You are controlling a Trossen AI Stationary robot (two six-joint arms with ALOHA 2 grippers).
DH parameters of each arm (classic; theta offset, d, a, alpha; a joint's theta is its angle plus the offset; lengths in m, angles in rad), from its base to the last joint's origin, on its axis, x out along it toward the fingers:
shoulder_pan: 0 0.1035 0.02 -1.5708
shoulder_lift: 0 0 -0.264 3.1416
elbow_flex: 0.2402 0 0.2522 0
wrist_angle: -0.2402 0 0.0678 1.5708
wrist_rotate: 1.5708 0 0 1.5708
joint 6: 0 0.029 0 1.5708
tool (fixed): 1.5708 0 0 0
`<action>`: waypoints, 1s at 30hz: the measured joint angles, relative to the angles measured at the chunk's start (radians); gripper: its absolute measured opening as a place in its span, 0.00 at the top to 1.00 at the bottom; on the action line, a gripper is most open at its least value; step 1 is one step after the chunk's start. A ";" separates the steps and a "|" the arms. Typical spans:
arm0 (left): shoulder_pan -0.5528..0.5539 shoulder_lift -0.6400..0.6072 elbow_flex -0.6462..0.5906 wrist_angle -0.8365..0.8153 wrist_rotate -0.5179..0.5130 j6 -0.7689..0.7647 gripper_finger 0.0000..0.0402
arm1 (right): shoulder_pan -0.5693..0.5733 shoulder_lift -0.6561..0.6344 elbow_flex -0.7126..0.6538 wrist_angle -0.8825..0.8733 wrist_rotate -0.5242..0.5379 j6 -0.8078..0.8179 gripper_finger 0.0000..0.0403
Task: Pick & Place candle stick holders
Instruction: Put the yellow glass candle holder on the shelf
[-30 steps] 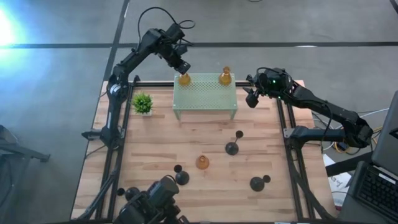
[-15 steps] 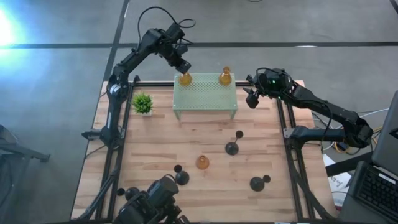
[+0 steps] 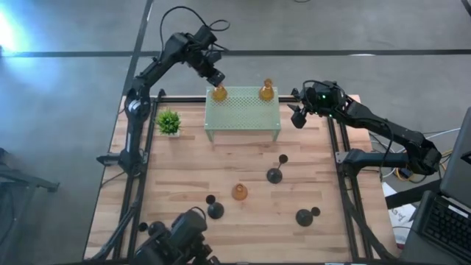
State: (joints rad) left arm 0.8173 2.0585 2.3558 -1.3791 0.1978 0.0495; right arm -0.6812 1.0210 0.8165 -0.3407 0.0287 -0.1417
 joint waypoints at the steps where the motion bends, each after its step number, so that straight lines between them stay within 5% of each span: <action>1: 0.000 -0.010 0.000 0.003 0.001 0.001 0.71 | 0.000 0.000 0.000 0.000 0.000 0.000 0.46; 20: -0.022 -0.350 -0.005 -0.062 0.082 0.063 0.71 | 0.001 0.000 0.000 -0.027 -0.003 0.008 0.46; 30: -0.305 -0.622 -0.203 -0.025 0.074 -0.022 0.71 | 0.001 0.000 0.000 -0.042 -0.003 0.011 0.46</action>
State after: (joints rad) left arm 0.5118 1.4361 2.1526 -1.4037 0.2722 0.0275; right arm -0.6807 1.0210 0.8165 -0.3824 0.0261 -0.1307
